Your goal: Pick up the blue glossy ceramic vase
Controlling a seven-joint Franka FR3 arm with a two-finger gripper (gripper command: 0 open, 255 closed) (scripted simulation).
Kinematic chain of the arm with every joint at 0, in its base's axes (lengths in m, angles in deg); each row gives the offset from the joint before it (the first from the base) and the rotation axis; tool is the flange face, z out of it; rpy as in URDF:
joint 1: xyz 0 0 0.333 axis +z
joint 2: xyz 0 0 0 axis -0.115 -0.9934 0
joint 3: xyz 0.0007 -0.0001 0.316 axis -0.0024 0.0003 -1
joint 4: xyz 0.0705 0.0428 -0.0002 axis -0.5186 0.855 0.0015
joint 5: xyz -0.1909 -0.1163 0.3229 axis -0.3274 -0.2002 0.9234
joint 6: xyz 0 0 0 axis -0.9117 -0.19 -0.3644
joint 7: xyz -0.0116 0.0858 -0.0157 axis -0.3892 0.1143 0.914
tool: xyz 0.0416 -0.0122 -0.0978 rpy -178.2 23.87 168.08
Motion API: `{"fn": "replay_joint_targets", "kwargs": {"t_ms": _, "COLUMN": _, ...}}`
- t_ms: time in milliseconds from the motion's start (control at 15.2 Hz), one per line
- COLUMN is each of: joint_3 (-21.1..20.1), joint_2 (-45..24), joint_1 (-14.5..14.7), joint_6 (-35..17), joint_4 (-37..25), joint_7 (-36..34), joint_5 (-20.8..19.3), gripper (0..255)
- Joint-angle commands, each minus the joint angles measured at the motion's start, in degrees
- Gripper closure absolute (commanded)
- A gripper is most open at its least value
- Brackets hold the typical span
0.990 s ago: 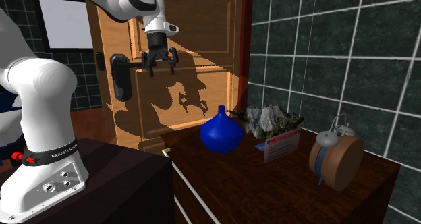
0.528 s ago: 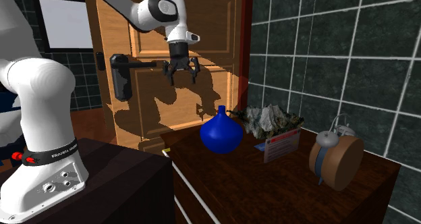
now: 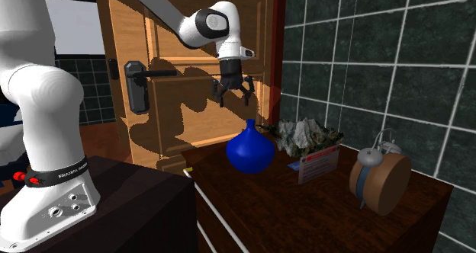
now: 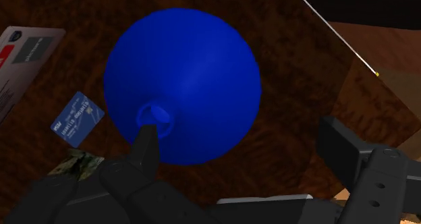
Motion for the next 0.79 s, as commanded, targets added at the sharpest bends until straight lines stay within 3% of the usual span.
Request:
{"fn": "replay_joint_targets", "kwargs": {"t_ms": 0, "joint_3": 1.3, "joint_2": -4.6, "joint_1": -0.8, "joint_6": -2.1, "joint_4": -2.6, "joint_7": 3.3, "joint_5": 2.5, "gripper": 0}}
{"fn": "replay_joint_targets", "kwargs": {"t_ms": 198, "joint_3": 2.2, "joint_2": -11.4, "joint_1": -2.8, "joint_6": -3.6, "joint_4": -7.7, "joint_7": 8.3, "joint_5": 6.9, "gripper": 0}}
{"fn": "replay_joint_targets", "kwargs": {"t_ms": 726, "joint_3": 1.6, "joint_2": -15.2, "joint_1": -3.6, "joint_6": -9.0, "joint_4": -5.7, "joint_7": 9.1, "joint_5": 8.8, "gripper": 0}}
